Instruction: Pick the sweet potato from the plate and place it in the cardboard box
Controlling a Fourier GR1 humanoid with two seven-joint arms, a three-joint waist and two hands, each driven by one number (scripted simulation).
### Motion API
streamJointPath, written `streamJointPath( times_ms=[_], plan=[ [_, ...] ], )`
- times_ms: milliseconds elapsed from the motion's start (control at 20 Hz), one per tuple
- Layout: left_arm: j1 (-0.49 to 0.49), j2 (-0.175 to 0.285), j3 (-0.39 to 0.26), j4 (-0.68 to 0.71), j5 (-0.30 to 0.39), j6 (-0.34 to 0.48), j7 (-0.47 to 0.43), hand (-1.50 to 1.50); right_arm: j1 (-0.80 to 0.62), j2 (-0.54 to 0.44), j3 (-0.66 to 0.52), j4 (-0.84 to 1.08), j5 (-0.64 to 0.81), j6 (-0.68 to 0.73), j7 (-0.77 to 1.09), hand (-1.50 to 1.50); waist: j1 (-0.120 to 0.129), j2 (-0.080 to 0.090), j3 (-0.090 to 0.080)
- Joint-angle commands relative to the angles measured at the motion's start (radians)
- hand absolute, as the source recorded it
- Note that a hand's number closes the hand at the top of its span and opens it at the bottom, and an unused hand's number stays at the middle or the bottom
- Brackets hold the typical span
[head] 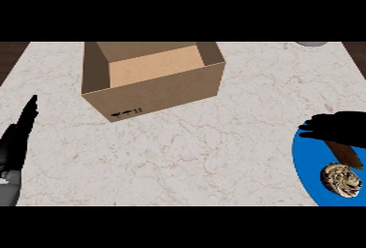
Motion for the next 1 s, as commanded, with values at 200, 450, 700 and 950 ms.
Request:
streamJointPath(
  times_ms=[200,450,700,950],
  plan=[
    [-0.016,-0.044,0.0,-0.025,-0.059,0.012,0.04,0.0,0.069,0.018,-0.028,-0.077,0.095,0.098,0.071,-1.5,-0.001,0.001,0.0],
    [-0.019,-0.044,0.041,0.01,-0.049,-0.04,0.004,0.0,0.071,0.102,-0.072,0.041,0.159,0.01,0.073,1.5,0.003,0.002,0.0],
    [0.008,-0.024,0.047,-0.047,-0.055,-0.049,0.025,0.0,0.046,0.161,-0.124,0.114,0.16,-0.23,0.034,1.5,0.01,0.003,0.001],
    [0.052,-0.052,0.05,-0.068,-0.062,-0.043,0.012,0.0,0.013,0.171,-0.177,0.123,0.173,-0.308,-0.011,1.5,0.015,0.002,0.001]
  ],
)
